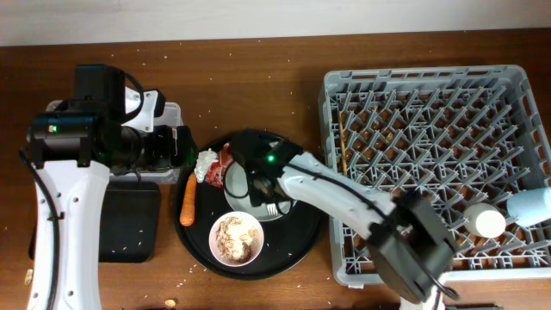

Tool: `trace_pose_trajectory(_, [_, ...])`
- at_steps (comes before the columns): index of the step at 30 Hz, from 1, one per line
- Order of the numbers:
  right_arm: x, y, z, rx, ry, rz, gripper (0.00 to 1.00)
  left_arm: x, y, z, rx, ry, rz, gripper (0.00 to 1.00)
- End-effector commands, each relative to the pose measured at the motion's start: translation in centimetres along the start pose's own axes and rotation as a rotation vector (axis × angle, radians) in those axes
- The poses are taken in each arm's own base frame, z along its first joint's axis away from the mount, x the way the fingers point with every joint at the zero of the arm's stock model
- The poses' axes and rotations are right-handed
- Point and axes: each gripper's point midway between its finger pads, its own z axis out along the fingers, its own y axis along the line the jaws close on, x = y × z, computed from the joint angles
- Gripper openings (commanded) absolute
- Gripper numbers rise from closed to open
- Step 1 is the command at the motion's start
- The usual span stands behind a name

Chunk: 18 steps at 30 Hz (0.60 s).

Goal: Sort waste into correct bins and load items into the dishwasher rack

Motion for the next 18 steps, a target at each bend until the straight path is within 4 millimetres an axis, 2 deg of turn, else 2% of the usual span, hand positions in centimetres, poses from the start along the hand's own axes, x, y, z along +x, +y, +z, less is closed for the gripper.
trace_pose_trajectory(1, [1.5,-0.2,3.6,0.039,0.071,-0.017,0.55,0.0,-0.1,-0.7,0.001,-0.023,0.002,0.99])
trace_pose_trajectory(3, [1.8,-0.4,4.4,0.052,0.087,-0.017,0.47,0.0,-0.1,-0.7,0.001,-0.023,0.002,0.99])
trace_pose_trajectory(4, [1.9,-0.5,4.6,0.055,0.092,-0.018,0.37,0.0,-0.1,-0.7,0.001,-0.023,0.002,0.99])
trace_pose_trajectory(6, [1.9,-0.6,4.7,0.061,0.093,-0.018,0.27,0.0,-0.1,-0.7,0.001,-0.023,0.002,0.99])
trace_pose_trajectory(9, [1.5,-0.7,4.1,0.053,0.080,-0.009,0.21,0.0,-0.1,-0.7,0.001,-0.023,0.001,0.99])
trace_pose_trajectory(12, [-1.1,-1.2,0.4,0.028,-0.007,0.022,0.21,0.0,-0.1,-0.7,0.001,-0.023,0.002,0.99])
trace_pose_trajectory(14, [-2.9,-2.3,-2.5,0.002,-0.053,0.065,0.20,0.0,-0.1,-0.7,0.001,-0.023,0.002,0.99])
trace_pose_trajectory(17, [-5.0,-4.7,-6.8,-0.039,-0.142,0.109,0.20,0.0,-0.1,-0.7,0.001,-0.023,0.002,0.99])
trace_pose_trajectory(18, [-5.7,-6.2,-9.3,-0.058,-0.192,0.139,0.20,0.0,-0.1,-0.7,0.001,-0.023,0.002,0.99])
